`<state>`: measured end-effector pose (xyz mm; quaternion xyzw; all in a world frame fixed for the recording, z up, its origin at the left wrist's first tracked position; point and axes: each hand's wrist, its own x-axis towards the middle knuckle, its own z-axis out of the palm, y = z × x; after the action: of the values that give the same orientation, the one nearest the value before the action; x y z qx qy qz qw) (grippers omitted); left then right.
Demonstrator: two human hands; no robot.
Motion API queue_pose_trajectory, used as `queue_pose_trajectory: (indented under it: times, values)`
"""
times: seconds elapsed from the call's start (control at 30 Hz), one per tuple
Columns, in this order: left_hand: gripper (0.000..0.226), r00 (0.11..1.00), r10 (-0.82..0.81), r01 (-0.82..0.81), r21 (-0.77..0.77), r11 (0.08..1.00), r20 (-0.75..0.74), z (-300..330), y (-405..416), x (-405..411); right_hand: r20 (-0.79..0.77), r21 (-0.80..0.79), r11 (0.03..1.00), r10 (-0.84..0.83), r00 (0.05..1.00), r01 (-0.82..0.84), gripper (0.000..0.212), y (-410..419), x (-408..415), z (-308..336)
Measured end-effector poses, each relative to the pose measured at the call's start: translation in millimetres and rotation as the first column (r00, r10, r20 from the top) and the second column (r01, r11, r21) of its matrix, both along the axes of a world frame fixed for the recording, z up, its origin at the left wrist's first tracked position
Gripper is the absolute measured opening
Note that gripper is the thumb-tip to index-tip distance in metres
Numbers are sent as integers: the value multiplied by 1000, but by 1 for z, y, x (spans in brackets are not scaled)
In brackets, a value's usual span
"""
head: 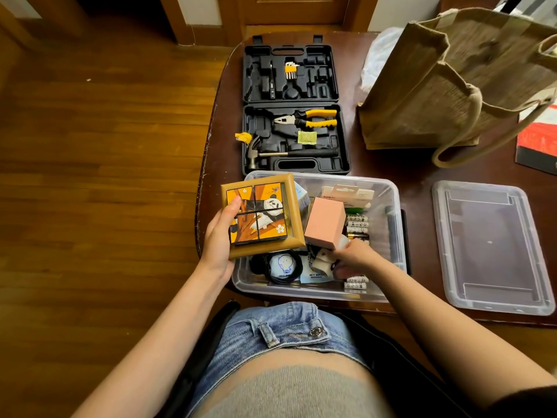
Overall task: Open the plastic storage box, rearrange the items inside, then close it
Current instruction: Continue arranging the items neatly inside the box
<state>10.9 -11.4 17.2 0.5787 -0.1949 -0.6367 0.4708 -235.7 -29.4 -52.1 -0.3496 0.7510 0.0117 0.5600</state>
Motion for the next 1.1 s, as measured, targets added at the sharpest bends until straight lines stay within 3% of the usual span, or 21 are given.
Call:
queue_pose_trajectory:
  times: [0.13, 0.27, 0.33, 0.4, 0.5, 0.57, 0.63, 0.77, 0.83, 0.9, 0.93, 1.0, 1.03, 1.1]
  values:
    - [57, 1000, -12, 12, 3, 1000, 2, 0, -1, -2, 231, 156, 939, -337, 912, 307, 44, 2, 2, 7]
    - [57, 999, -43, 43, -9, 999, -1, 2, -2, -5, 356, 193, 798, -599, 717, 571, 36, 3, 8, 5]
    - [53, 998, -68, 68, -31, 997, -7, 3, -2, -8, 299, 43, 847, -516, 802, 529, 31, 0, 11, 1]
    - [47, 995, -99, 99, -53, 994, 0, 3, -2, -8, 217, -65, 930, -341, 915, 362, 29, -1, 11, 2]
    - [45, 976, -200, 208, -103, 973, 80, 5, -2, -8, 151, 7, 992, -128, 980, 129, 33, -1, 4, 10]
    - [43, 957, -262, 278, -128, 952, 126, 6, -2, -8, 158, 146, 988, -75, 985, 52, 39, -1, 0, 17]
    - [41, 938, -299, 325, -143, 935, 176, 6, -2, -10, 140, 162, 980, 94, 986, -116, 40, 1, 3, 23]
    - [30, 911, -309, 354, -137, 925, 273, 3, -2, -15, 4, 50, 973, 223, 975, -223, 25, 3, 9, 30]
    - [22, 909, -291, 336, -111, 935, 299, 1, -3, -16, -176, 2, 905, 418, 891, -425, 34, 1, 1, 40]
    - [19, 910, -278, 318, -86, 944, 308, -1, -3, -17, -290, -172, 870, 403, 868, -461, 34, 2, -7, 48]
    - [18, 911, -277, 313, -77, 947, 305, -1, -3, -18, -217, -301, 879, 316, 924, -371, 29, 5, -9, 55]
    - [17, 916, -276, 309, -72, 948, 291, -1, -3, -21, 127, -494, 864, 182, 975, -97, 15, 13, -7, 72]
    - [18, 915, -276, 308, -69, 949, 293, -2, -3, -23, 230, -566, 822, 242, 943, -72, 28, 18, -2, 83]
    - [19, 906, -278, 311, -58, 948, 319, -2, -4, -28, 164, -690, 691, 442, 882, -218, 71, 27, 11, 92]
